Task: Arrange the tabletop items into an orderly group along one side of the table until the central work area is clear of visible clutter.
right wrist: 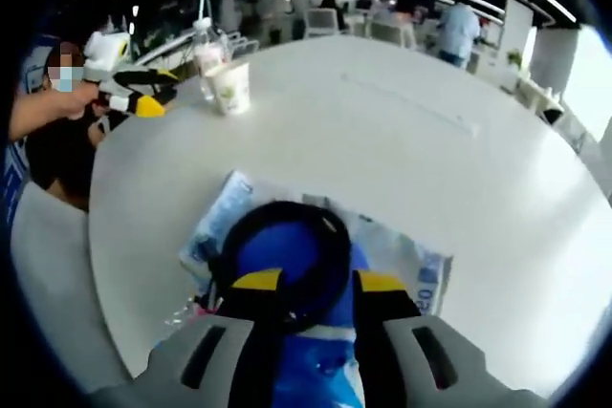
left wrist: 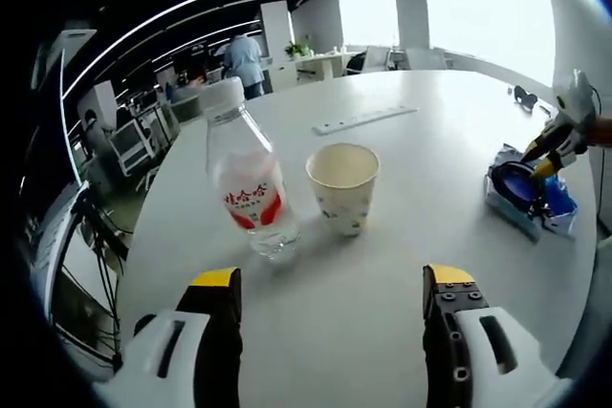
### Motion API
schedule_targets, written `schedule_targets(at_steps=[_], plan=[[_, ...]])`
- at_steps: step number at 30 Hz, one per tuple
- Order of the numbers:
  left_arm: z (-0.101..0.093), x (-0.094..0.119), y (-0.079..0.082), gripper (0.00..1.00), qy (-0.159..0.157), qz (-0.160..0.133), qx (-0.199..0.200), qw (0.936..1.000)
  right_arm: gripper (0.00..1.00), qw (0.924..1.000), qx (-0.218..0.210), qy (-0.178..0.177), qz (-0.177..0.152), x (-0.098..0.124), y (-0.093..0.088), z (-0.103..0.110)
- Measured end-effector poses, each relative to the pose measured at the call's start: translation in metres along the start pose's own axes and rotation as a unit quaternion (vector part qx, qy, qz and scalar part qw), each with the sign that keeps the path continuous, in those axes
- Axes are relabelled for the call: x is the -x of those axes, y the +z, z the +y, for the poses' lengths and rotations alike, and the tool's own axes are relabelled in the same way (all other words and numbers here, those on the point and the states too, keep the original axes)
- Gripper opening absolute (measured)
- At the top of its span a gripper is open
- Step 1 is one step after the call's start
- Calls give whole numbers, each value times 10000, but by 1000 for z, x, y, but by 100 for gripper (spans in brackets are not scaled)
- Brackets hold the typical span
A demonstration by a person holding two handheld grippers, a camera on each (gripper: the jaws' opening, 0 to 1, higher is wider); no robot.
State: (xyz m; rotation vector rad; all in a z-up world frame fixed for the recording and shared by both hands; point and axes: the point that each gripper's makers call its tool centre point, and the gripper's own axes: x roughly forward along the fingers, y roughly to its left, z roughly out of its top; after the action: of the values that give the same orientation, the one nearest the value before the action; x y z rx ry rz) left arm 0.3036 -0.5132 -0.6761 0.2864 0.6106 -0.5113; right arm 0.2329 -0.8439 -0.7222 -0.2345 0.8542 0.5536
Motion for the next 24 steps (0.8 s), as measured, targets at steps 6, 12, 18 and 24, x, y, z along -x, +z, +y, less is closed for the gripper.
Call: schedule_targets(at_steps=[6, 12, 18, 24], plan=[[-4, 0, -2, 75, -61, 32, -211, 9998, 23, 9995, -305, -30, 101, -3, -5, -1], [-5, 2, -1, 74, -85, 36, -419, 9991, 21, 9974, -681, -71, 202, -8, -9, -2], [-6, 3, -3, 72, -92, 53, -541, 9985, 13, 9967, -747, -236, 188, -10, -4, -7], [-8, 4, -5, 70, -112, 82, -620, 9980, 7, 9961, -807, -307, 203, -12, -3, -8]])
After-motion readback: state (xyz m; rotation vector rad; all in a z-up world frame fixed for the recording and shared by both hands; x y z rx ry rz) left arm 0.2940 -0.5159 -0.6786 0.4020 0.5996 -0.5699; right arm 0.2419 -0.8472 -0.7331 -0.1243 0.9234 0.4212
